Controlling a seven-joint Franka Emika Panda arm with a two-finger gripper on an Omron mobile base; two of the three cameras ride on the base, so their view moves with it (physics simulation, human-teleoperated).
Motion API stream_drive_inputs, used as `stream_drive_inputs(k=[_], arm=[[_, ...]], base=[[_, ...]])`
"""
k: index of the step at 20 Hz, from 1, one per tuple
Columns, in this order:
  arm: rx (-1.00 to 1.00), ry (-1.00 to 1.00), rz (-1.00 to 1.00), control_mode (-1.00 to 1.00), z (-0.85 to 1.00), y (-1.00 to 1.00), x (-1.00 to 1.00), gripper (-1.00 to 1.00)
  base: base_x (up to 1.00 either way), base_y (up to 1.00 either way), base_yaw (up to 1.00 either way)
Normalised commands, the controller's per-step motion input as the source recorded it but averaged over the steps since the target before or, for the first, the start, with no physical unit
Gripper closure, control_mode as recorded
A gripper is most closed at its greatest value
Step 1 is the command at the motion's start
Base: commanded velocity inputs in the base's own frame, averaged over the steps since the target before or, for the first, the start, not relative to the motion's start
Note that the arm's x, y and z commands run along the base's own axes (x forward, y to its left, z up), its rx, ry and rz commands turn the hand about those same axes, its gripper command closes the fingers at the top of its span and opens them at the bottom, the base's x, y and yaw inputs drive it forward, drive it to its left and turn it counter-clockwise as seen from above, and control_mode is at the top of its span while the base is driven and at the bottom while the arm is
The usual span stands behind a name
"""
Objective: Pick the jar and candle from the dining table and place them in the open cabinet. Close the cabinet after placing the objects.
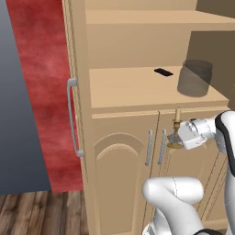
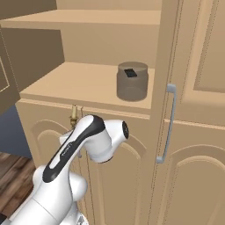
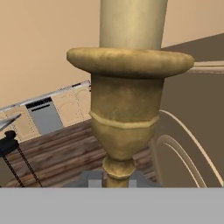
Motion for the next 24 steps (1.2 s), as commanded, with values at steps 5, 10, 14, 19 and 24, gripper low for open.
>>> stream_drive_inputs(k=[5,10,14,19,24], arm=[[0.0,-0.04,0.0,-1.0,0.0,0.0,-0.07,1.0],[-0.01,0.0,-0.02,-1.0,0.23,0.0,0.05,1.0],[-0.05,0.0,-0.07,-1.0,0.41,0.01,0.12,1.0],[-0.06,0.0,-0.07,-1.0,0.46,0.0,0.04,1.0],[-0.05,0.0,-0.03,-1.0,0.49,0.0,0.11,1.0]], base=[[0.0,0.0,0.0],[0.0,0.0,0.0],[0.0,0.0,0.0],[0.0,0.0,0.0],[0.0,0.0,0.0]])
